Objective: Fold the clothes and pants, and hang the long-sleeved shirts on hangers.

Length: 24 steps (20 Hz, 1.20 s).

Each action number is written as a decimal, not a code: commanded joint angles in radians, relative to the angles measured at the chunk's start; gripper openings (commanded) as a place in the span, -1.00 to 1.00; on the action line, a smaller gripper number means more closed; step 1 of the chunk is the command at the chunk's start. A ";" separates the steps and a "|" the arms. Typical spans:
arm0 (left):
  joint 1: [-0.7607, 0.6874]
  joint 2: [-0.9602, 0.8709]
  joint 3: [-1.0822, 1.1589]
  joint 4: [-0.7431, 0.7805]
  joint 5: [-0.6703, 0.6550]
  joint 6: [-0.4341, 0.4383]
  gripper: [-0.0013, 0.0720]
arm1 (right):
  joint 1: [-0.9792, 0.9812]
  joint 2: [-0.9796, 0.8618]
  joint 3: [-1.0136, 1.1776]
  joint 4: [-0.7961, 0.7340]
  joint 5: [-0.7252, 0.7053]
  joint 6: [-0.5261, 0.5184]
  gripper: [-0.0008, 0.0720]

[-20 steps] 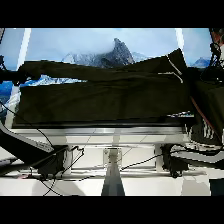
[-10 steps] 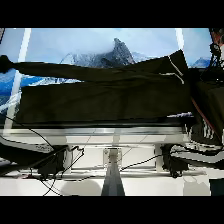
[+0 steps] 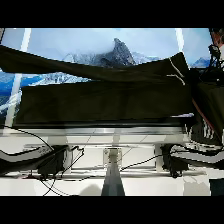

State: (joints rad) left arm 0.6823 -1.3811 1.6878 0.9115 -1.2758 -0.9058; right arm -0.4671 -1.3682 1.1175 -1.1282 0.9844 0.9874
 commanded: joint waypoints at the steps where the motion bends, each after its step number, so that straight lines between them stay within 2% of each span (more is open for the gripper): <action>1: 0.001 0.038 0.000 0.024 0.051 -0.098 -0.89 | -0.001 0.001 0.000 -0.006 0.002 0.000 -0.91; 3: 0.001 0.038 0.000 0.105 0.095 -0.289 -0.89 | -0.001 0.001 0.000 -0.006 0.003 0.000 -0.91; 4: 0.001 0.039 0.000 0.154 0.086 -0.356 -0.89 | -0.001 0.001 0.000 -0.006 0.003 0.000 -0.91; 6: 0.001 0.046 0.000 0.257 0.054 -0.377 -0.89 | -0.001 0.001 0.000 -0.001 -0.011 0.000 -0.91; 8: 0.003 0.051 0.000 0.296 0.050 -0.435 -0.89 | -0.001 0.001 0.000 0.051 -0.042 0.019 -0.91; 12: 0.003 0.045 -0.001 0.254 0.089 -0.444 -0.89 | 0.000 0.001 0.000 0.229 -0.149 0.061 -0.91; 15: -0.010 0.004 -0.002 0.247 0.137 -0.430 -0.89 | 0.000 -0.002 0.000 0.237 -0.199 0.077 -0.91; 20: -0.088 -0.082 -0.001 0.042 0.407 -0.433 -0.89 | 0.000 -0.002 0.000 0.233 -0.200 0.077 -0.91; 22: -0.156 -0.105 -0.001 0.104 0.454 -0.410 -0.89 | 0.000 -0.002 0.000 0.229 -0.200 0.077 -0.91; 23: -0.186 -0.118 -0.002 0.199 0.434 -0.388 -0.89 | 0.000 -0.002 0.000 0.205 -0.203 0.077 -0.91; 24: -0.217 -0.141 -0.005 0.361 0.364 -0.394 -0.89 | 0.000 -0.004 -0.001 0.175 -0.204 0.077 -0.91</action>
State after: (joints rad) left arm 0.5415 -1.4773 1.6863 1.0748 -0.9047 -1.3224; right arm -0.4671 -1.3701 1.1172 -0.9146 0.7856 1.0626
